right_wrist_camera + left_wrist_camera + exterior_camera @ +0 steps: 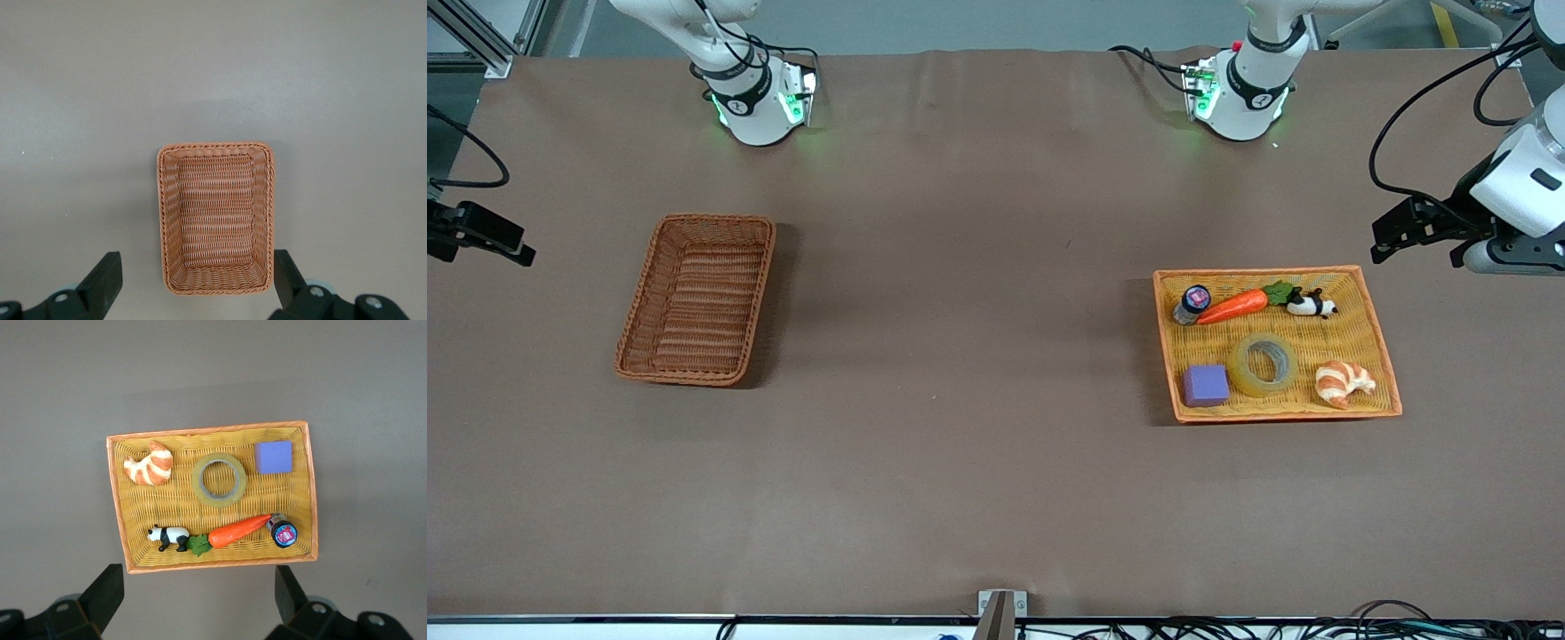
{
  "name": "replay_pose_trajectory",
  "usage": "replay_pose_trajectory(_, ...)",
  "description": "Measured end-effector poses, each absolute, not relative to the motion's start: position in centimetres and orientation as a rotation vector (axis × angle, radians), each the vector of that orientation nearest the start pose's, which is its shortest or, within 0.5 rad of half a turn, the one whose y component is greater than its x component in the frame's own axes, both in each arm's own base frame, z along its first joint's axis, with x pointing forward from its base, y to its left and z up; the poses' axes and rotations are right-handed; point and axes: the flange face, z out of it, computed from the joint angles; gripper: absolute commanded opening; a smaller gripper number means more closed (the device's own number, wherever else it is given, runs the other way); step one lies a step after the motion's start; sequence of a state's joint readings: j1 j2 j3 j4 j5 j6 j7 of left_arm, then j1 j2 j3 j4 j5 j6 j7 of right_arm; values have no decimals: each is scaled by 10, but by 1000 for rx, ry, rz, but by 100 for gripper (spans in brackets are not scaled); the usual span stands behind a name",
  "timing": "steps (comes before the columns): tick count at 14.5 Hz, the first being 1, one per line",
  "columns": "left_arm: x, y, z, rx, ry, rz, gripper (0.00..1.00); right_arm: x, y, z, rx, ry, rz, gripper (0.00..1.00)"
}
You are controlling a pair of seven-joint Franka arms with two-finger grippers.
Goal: Move tape to another basket
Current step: 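Lower the left gripper onto the clear tape roll in the tray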
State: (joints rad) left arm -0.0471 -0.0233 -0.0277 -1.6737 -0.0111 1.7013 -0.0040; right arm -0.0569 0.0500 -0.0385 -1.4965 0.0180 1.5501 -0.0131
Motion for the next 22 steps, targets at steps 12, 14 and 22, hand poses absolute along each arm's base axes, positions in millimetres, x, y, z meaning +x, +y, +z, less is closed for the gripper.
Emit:
replay_pose_trajectory(12,572,-24,560,-3150,95,34,100,566,-52,630,-3123,128,-7,100)
replay_pose_trajectory(14,584,-19,527,-3147,83,122,100,566,-52,630,-3123,128,-7,100)
replay_pose_trajectory(22,608,-12,379,-3145,57,77,100,566,-52,629,-3123,129,-7,100)
